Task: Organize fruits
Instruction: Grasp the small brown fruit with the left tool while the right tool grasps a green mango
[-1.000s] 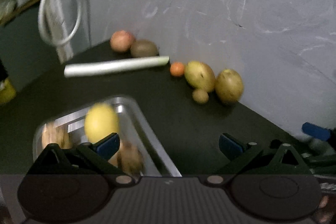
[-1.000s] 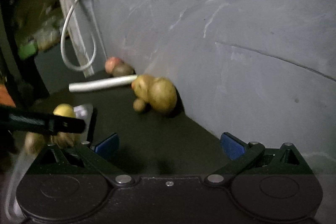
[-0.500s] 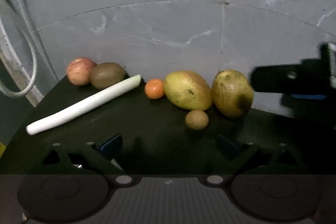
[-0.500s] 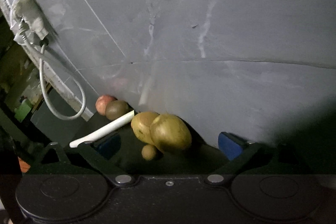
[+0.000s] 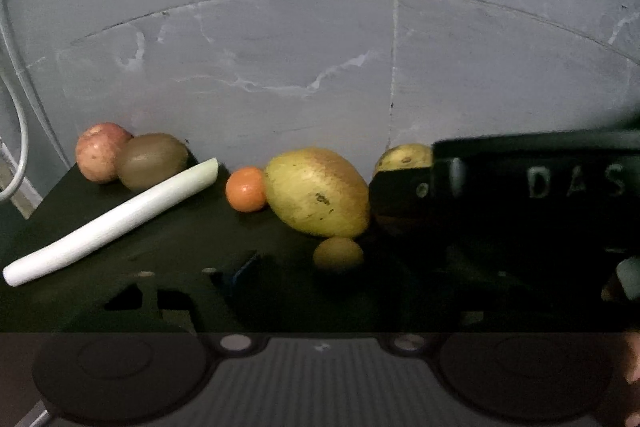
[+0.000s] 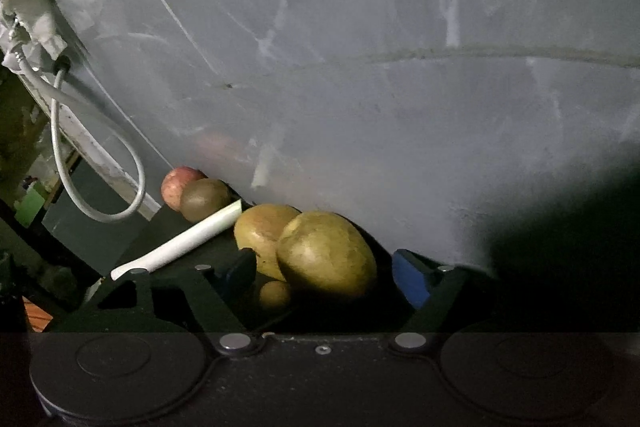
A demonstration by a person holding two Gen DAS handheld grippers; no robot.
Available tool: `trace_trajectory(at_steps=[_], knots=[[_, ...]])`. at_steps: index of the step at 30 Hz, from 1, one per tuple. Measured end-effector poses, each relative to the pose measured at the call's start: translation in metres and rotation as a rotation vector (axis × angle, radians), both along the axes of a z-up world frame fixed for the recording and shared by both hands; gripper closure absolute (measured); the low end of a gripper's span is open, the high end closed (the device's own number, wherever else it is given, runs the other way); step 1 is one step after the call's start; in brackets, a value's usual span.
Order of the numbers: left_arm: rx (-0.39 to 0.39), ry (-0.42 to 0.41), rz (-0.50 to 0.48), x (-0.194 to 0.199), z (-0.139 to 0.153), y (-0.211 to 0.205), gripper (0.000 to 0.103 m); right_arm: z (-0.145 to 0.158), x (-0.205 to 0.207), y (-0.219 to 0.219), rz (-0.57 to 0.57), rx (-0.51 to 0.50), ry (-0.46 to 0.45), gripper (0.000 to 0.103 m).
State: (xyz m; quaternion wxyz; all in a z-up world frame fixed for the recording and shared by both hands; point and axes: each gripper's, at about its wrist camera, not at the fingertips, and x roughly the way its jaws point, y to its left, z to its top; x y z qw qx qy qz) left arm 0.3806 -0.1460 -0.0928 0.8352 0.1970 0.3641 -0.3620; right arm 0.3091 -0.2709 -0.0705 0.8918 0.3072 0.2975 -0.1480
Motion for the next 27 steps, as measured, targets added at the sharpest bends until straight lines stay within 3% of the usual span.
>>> trace_trajectory(at_steps=[10, 17, 22, 27], knots=[[-0.029, 0.038, -0.006, 0.011, -0.003, 0.0, 0.054, -0.013, 0.006, -0.004, 0.006, 0.035, 0.034, 0.031], [-0.048, 0.055, 0.002, 0.016, -0.003, 0.0, 0.059, -0.018, 0.01, -0.007, 0.002, 0.064, 0.033, 0.034], [-0.06, 0.066, -0.004, 0.019, -0.003, -0.003, 0.07, -0.017, 0.01, -0.006, 0.007, 0.059, 0.026, 0.042], [-0.063, 0.083, 0.009, 0.018, 0.0, -0.003, 0.071, -0.018, 0.007, -0.006, 0.001, 0.063, 0.015, 0.043]])
